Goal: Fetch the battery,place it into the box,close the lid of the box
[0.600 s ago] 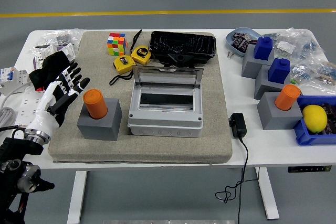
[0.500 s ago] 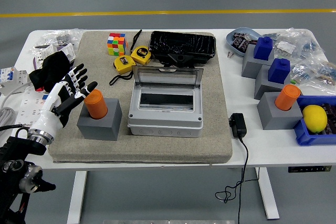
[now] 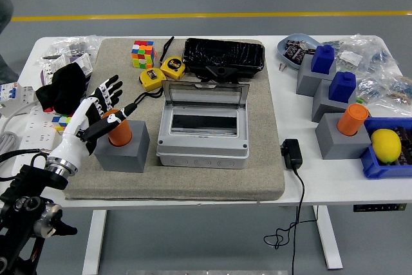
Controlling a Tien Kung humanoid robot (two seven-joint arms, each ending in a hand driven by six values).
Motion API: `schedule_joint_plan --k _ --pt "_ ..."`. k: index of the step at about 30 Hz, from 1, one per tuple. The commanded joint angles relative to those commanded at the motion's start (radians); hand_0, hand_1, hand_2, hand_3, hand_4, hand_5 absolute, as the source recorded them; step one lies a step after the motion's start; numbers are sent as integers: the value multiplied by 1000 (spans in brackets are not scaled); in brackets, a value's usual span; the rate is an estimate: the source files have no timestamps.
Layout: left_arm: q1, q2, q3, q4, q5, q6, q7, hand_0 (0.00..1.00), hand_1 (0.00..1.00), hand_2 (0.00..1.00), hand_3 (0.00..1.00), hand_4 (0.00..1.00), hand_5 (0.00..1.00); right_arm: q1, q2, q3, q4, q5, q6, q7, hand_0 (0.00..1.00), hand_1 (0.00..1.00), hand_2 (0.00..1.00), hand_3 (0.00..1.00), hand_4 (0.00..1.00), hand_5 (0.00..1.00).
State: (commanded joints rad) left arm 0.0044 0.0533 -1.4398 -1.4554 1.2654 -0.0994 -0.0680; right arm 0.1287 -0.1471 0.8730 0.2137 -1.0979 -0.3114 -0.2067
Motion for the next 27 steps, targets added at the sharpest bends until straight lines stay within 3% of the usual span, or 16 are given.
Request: schedule_joint_plan --k 8,10,15,16,21,22,27 --pt "4 2 0 22 10 11 -2 945 985 996 956 998 364 -3 2 0 -1 1 0 0 852 785 737 744 980 638" --pt "6 2 3 21 18 6 0 927 986 990 961 998 317 -2 2 0 0 1 1 1 845 784 739 745 980 639" --pt "8 4 15 4 22 1 1 927 986 990 961 998 317 0 3 0 1 0 1 2 845 784 739 745 980 639" --pt "8 4 19 2 23 -1 2 954 991 989 960 998 255 -1 3 0 1 0 1 2 843 783 738 744 981 641" --pt "8 6 34 2 67 -21 22 954 991 989 960 998 255 -2 2 -1 2 0 1 3 843 783 738 744 981 641" --pt "8 6 35 3 69 -24 23 992 998 985 924 998 136 -2 2 -1 2 0 1 4 838 783 739 745 981 642" --pt "7 7 45 9 79 -21 22 992 998 985 924 998 136 -3 1 1 1 -1 0 5 838 783 739 745 981 642"
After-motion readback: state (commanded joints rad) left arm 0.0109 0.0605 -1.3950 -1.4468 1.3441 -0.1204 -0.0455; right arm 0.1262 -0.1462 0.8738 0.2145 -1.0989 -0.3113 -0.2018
